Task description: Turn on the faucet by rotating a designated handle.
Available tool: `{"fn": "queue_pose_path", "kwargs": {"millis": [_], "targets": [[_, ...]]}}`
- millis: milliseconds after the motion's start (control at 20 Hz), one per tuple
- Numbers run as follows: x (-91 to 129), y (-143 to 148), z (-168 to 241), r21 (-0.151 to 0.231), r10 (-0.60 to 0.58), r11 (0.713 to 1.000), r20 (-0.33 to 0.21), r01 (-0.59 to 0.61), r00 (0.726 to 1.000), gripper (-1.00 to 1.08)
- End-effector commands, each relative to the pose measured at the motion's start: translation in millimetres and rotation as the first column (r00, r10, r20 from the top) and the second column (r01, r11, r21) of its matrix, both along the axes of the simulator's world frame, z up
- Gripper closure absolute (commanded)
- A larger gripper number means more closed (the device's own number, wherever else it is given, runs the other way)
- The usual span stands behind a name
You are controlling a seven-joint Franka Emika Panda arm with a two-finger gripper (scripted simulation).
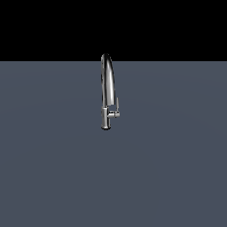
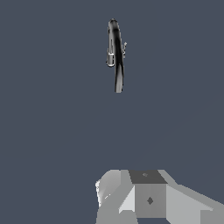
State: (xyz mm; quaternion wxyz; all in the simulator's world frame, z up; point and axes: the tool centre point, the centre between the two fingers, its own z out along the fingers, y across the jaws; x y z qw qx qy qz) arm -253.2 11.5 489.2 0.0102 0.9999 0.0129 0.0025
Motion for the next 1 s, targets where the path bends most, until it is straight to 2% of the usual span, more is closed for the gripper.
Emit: {"fn": "queue_pose_path", "kwargs": {"millis": [0, 500, 950], "targets": [[0, 0, 0, 0.000, 0.000, 1.000, 0.000, 0.000, 1.000, 1.08], [13, 1, -2, 0.026, -0.028, 0.999, -0.033, 0.029, 0.999, 1.08], [49, 4, -10, 0.092, -0.098, 0.990, -0.124, 0.110, 0.987, 1.08]]}}
